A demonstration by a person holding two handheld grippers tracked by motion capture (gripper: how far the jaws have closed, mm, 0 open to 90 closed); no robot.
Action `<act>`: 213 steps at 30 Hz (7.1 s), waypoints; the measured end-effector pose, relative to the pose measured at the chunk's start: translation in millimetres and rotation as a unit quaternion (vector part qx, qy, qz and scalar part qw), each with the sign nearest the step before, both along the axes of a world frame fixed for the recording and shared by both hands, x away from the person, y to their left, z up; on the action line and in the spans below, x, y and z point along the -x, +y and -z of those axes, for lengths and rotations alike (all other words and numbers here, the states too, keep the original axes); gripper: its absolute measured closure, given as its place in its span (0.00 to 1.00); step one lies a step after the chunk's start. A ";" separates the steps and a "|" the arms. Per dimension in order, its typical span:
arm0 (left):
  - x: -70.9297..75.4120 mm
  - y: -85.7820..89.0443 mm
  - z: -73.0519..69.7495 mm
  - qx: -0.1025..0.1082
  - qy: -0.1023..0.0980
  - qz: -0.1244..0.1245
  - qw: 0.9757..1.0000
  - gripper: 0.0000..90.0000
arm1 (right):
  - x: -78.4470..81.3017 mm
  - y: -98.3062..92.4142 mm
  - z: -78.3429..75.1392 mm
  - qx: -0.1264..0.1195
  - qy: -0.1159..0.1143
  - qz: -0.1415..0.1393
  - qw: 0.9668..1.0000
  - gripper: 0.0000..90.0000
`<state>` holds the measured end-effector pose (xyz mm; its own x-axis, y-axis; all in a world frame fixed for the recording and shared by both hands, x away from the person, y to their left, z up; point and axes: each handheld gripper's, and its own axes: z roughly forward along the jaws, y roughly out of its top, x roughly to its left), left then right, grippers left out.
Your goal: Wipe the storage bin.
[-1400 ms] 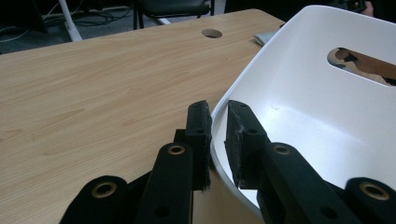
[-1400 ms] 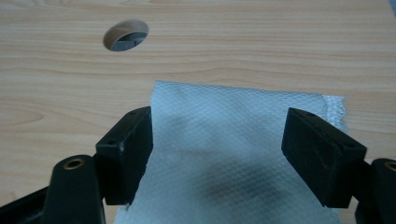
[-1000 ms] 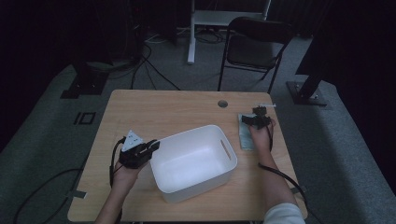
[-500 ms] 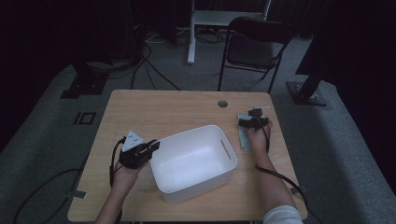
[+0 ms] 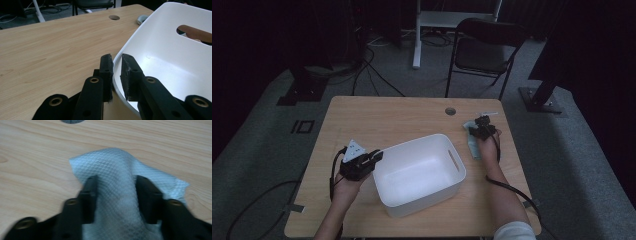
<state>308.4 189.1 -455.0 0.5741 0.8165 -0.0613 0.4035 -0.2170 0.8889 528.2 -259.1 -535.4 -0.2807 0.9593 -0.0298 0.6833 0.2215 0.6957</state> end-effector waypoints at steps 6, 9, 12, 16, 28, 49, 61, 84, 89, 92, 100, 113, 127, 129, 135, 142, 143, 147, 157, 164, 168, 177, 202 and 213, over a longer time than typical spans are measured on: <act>0.0 -0.3 -0.1 0.000 0.001 -0.002 1.000 0.89 | 3.6 2.7 -4.8 -0.009 0.019 -0.004 1.000 0.94; -0.4 -0.1 -0.2 0.001 0.002 -0.003 1.000 0.89 | 10.8 0.8 -10.0 -0.018 0.013 -0.015 1.000 0.95; -0.5 -0.2 -0.3 0.000 0.002 -0.003 1.000 0.89 | 19.3 -2.1 -18.5 -0.037 0.004 -0.027 0.999 0.95; -0.2 -0.5 -0.3 -0.003 0.000 -0.004 1.000 0.89 | 34.6 -4.7 -31.4 -0.066 -0.010 -0.048 0.997 0.95; -3.8 -1.6 -0.2 -0.006 -0.004 -0.005 1.000 0.89 | 87.4 -16.6 -54.5 -0.131 -0.042 -0.106 0.985 0.95; -15.2 -4.6 -0.9 -0.013 -0.005 -0.013 1.000 0.88 | 171.0 -34.7 -75.2 -0.218 -0.087 -0.220 0.947 0.95; -16.5 -6.1 -0.9 -0.019 -0.010 -0.017 1.000 0.88 | 196.8 -32.1 -77.9 -0.234 -0.086 -0.278 0.928 0.95; -16.4 -7.1 -0.1 -0.016 -0.011 -0.020 1.000 0.88 | 205.1 -6.8 -80.2 -0.219 -0.076 -0.322 0.918 0.95; -16.4 -7.4 -0.1 -0.016 -0.010 -0.023 1.000 0.88 | 203.4 -5.0 -78.9 -0.218 -0.076 -0.323 0.918 0.95; -16.5 -7.4 -0.3 -0.016 -0.009 -0.023 1.000 0.88 | 202.3 -4.6 -76.9 -0.214 -0.073 -0.319 0.920 0.95; -17.3 -6.5 -0.4 -0.016 -0.008 -0.019 1.000 0.88 | 196.8 -0.6 -68.9 -0.208 -0.057 -0.318 0.923 0.95; -18.2 -6.4 -0.3 -0.013 -0.006 -0.019 1.000 0.88 | 186.1 7.6 -68.2 -0.188 -0.054 -0.319 0.927 0.95; -18.5 -6.1 -0.4 -0.014 -0.005 -0.018 1.000 0.88 | 174.4 12.5 -71.8 -0.174 -0.049 -0.321 0.930 0.95; -18.5 -5.9 -0.4 -0.014 -0.005 -0.017 1.000 0.88 | 173.5 12.2 -71.4 -0.174 -0.050 -0.320 0.930 0.95; -18.6 -6.2 -0.3 -0.013 -0.005 -0.017 1.000 0.88 | 168.5 14.3 -80.1 -0.170 -0.062 -0.319 0.930 0.95; -18.5 -6.5 -0.2 -0.014 -0.006 -0.019 1.000 0.88 | 160.3 19.3 -70.3 -0.171 -0.046 -0.313 0.933 0.95; -18.6 -6.3 -0.2 -0.013 -0.006 -0.018 1.000 0.88 | 159.4 18.7 -70.2 -0.171 -0.046 -0.313 0.933 0.95; -18.7 -6.0 -0.2 -0.013 -0.005 -0.016 1.000 0.88 | 156.8 17.2 -77.5 -0.182 -0.056 -0.310 0.931 0.95; -18.3 -7.1 -0.4 -0.016 -0.006 -0.021 1.000 0.88 | 144.6 23.2 -69.4 -0.174 -0.040 -0.308 0.935 0.95; -18.7 -7.3 0.0 -0.011 -0.005 -0.019 1.000 0.88 | 137.4 26.7 -81.6 -0.171 -0.052 -0.308 0.934 0.95; -18.6 -7.6 0.1 -0.012 -0.006 -0.022 1.000 0.88 | 133.5 29.5 -74.1 -0.173 -0.042 -0.304 0.936 0.95; -18.7 -7.7 0.0 -0.014 -0.006 -0.020 1.000 0.88 | 127.0 31.8 -82.1 -0.166 -0.049 -0.304 0.937 0.95; -19.1 -8.4 0.2 -0.012 -0.006 -0.019 1.000 0.88 | 109.0 37.2 -79.5 -0.178 -0.043 -0.299 0.936 0.95; -19.0 -9.0 0.2 -0.015 -0.007 -0.020 1.000 0.88 | 99.2 44.2 -70.6 -0.160 -0.022 -0.297 0.941 0.95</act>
